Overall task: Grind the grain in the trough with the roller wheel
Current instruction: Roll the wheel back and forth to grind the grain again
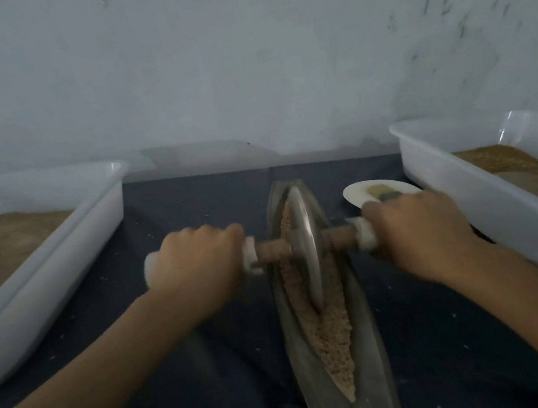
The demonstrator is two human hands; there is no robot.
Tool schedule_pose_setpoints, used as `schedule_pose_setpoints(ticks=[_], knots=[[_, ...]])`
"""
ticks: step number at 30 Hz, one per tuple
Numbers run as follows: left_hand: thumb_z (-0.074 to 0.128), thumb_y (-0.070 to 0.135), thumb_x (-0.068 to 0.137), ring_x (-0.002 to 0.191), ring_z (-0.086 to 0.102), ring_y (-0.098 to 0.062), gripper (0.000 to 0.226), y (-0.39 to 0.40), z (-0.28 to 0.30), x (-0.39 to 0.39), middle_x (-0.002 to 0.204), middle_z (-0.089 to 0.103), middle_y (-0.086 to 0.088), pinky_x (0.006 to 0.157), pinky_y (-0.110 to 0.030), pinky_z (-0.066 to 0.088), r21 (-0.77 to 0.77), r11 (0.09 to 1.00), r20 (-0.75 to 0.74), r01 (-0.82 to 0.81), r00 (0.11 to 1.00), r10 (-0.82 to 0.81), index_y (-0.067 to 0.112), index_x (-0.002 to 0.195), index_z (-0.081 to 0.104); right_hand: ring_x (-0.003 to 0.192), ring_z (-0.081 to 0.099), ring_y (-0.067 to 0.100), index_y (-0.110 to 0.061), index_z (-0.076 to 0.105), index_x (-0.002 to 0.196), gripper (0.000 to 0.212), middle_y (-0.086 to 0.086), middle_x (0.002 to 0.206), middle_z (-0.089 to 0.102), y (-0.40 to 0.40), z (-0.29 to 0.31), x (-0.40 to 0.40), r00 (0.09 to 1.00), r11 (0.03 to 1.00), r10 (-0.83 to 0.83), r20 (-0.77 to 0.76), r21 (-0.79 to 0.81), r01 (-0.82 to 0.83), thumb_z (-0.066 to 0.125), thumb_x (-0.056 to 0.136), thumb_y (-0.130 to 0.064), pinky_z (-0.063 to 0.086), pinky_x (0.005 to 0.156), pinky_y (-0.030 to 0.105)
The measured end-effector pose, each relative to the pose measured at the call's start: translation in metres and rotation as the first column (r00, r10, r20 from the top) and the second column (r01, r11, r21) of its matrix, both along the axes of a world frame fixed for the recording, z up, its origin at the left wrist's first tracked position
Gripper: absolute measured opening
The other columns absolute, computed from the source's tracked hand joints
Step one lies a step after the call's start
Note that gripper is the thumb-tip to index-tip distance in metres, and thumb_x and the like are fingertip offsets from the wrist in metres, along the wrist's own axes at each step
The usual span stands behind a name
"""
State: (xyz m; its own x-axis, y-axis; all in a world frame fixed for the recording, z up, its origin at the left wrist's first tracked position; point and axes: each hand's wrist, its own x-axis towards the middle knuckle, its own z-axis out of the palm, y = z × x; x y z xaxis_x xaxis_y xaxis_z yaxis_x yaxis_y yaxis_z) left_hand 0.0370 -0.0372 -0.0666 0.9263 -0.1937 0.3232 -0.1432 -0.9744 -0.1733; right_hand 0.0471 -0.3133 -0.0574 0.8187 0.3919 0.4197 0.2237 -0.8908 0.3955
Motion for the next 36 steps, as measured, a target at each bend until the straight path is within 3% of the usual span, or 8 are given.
schedule_pose_setpoints(ticks=[5,12,15,18,22,25,33,36], knots=[[0.060,0.038,0.082,0.070,0.056,-0.026,0.021,-0.011,-0.001,0.067,0.082,0.061,-0.002,0.063,-0.035,0.041,-0.119,0.991,0.048,-0.059,0.997,0.065,0.025,0.080,0.043,0.062,0.049,0.028,-0.024,0.040,0.075,0.030,0.004,0.076,0.061,0.015,0.015,0.067,1.000,0.999,-0.025,0.008,0.026,0.024,0.069,0.076,-0.032,0.030,0.054,0.031],[0.063,0.039,0.080,0.059,0.043,-0.017,0.033,-0.007,0.003,0.009,0.067,0.042,0.009,0.055,-0.030,0.031,0.050,0.998,0.100,0.030,0.994,-0.035,0.028,0.078,0.032,0.058,0.053,0.020,-0.027,0.049,0.078,0.031,-0.001,0.070,0.060,-0.002,-0.002,-0.001,0.999,0.999,0.029,-0.037,0.038,-0.027,0.075,0.067,-0.039,0.032,0.047,0.027],[0.085,0.031,0.051,0.040,0.035,-0.015,0.055,-0.003,0.010,-0.041,0.052,0.037,0.011,0.046,-0.024,0.020,0.167,0.961,0.225,0.219,0.941,-0.253,0.025,0.069,0.034,0.037,0.019,0.006,-0.030,0.037,0.065,0.058,-0.008,0.045,0.036,-0.016,-0.004,-0.050,0.985,0.977,0.175,-0.001,0.124,-0.173,0.089,0.039,-0.032,0.015,0.036,0.017],[0.089,0.019,0.032,0.032,0.039,-0.021,0.057,0.000,0.012,-0.056,0.045,0.042,0.005,0.046,-0.021,0.017,0.141,0.950,0.250,0.277,0.919,-0.305,0.020,0.062,0.041,0.038,0.015,0.005,-0.031,0.028,0.067,0.068,-0.013,0.048,0.024,-0.020,-0.005,-0.063,0.976,0.970,0.212,-0.051,0.130,-0.204,0.089,0.038,-0.033,0.017,0.036,0.018],[0.069,0.034,0.072,0.058,0.056,-0.021,0.039,-0.013,0.010,-0.014,0.066,0.053,0.005,0.051,-0.028,0.025,0.194,0.979,0.182,0.068,0.978,-0.104,0.026,0.075,0.031,0.047,0.034,0.012,-0.031,0.033,0.071,0.050,-0.007,0.059,0.049,-0.015,-0.019,-0.023,0.998,0.992,0.054,-0.044,0.120,-0.048,0.080,0.062,-0.043,0.020,0.044,0.024],[0.059,0.032,0.082,0.081,0.062,-0.028,0.015,-0.021,0.020,0.036,0.089,0.063,-0.001,0.061,-0.033,0.033,0.095,0.995,0.117,0.022,0.993,-0.033,0.025,0.086,0.046,0.072,0.058,0.024,-0.026,0.046,0.080,0.024,-0.002,0.079,0.060,-0.004,-0.018,0.030,0.997,0.981,-0.041,-0.064,0.185,0.053,0.062,0.080,-0.043,0.031,0.055,0.030],[0.059,0.027,0.084,0.079,0.062,-0.026,0.020,-0.026,0.023,0.036,0.088,0.064,-0.001,0.060,-0.033,0.034,0.101,0.993,0.148,0.054,0.987,-0.069,0.023,0.085,0.040,0.077,0.058,0.026,-0.023,0.053,0.086,0.017,0.001,0.082,0.059,-0.002,-0.016,0.029,0.992,0.974,-0.053,-0.111,0.211,0.076,0.060,0.082,-0.038,0.038,0.058,0.031],[0.068,0.027,0.077,0.066,0.061,-0.025,0.033,-0.014,0.011,-0.018,0.074,0.061,0.003,0.055,-0.031,0.031,0.088,0.989,0.207,0.117,0.969,-0.133,0.024,0.078,0.035,0.048,0.048,0.023,-0.023,0.046,0.070,0.039,-0.003,0.059,0.051,-0.014,-0.013,-0.031,0.998,0.989,0.054,0.010,0.138,-0.055,0.081,0.058,-0.031,0.038,0.041,0.028]])
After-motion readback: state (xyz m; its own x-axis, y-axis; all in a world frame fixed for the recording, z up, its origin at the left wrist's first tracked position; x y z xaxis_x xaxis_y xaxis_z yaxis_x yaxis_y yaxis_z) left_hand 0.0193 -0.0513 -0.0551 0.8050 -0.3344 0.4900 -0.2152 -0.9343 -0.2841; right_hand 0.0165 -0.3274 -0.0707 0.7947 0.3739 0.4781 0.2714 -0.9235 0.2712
